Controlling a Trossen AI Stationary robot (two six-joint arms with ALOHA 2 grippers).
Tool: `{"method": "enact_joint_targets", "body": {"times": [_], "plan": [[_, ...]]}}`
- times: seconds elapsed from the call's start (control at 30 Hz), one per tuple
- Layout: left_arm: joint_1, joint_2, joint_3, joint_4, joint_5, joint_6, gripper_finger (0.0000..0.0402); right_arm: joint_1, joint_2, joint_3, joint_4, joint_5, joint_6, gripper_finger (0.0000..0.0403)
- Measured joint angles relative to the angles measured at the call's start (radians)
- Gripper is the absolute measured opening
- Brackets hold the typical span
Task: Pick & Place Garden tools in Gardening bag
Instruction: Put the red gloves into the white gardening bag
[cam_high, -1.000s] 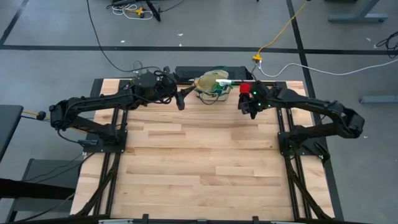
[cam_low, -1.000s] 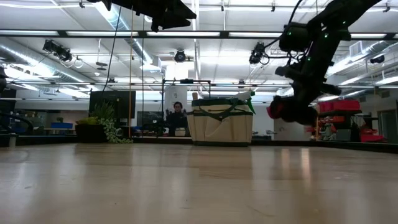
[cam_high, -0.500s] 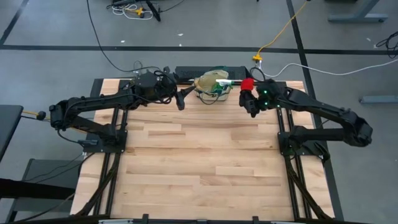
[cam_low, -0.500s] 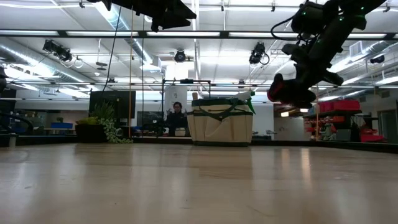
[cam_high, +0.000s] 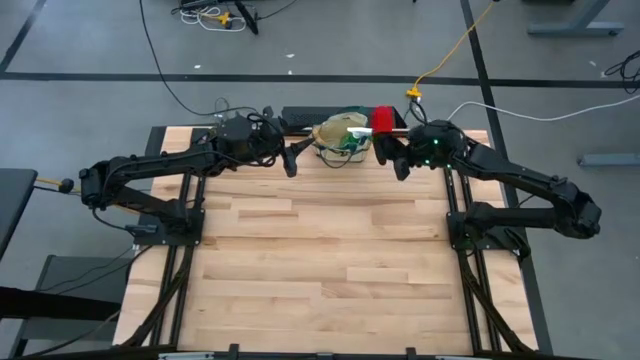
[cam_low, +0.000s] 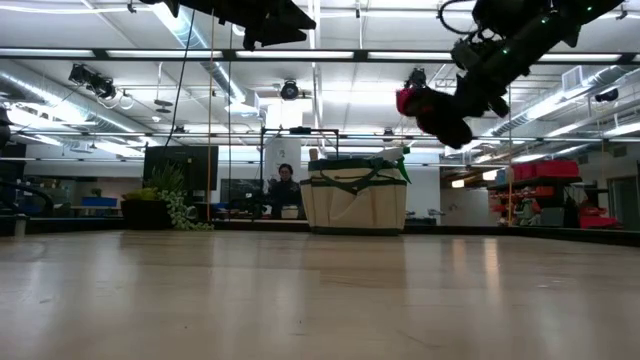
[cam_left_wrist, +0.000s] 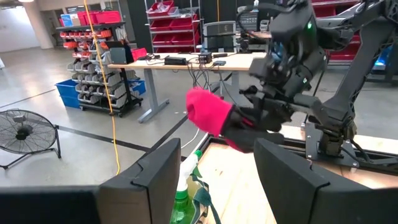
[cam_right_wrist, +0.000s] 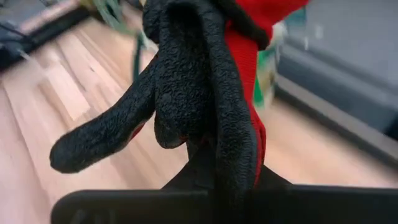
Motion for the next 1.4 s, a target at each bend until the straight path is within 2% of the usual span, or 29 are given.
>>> {"method": "enact_joint_targets", "body": {"times": [0.13,0.33,0.9,1.27,1.4], "plan": [[0.0,0.0,0.0,0.0,0.0,0.0,0.0211,0.0,0.0,0.0,0.135,-0.012,-0.053,0.0008],[0.0,0.0,0.002,-0.002,0.0,0.0,0.0211,0.0,0.0,0.008,0.275,-0.096,-0.052,0.0008],[-0.001,0.0,0.033,-0.001,0.0,0.027,0.0211,0.0,0.0,0.318,0.198,-0.142,-0.122,0.0008],[-0.001,0.0,0.033,-0.001,0.001,0.026,0.0211,0.066,0.001,0.369,0.2,-0.151,-0.122,0.0008],[0.0,0.0,0.034,0.005,0.082,-0.007,0.0211,0.091,0.001,0.369,0.198,-0.151,-0.12,0.0008]]}}
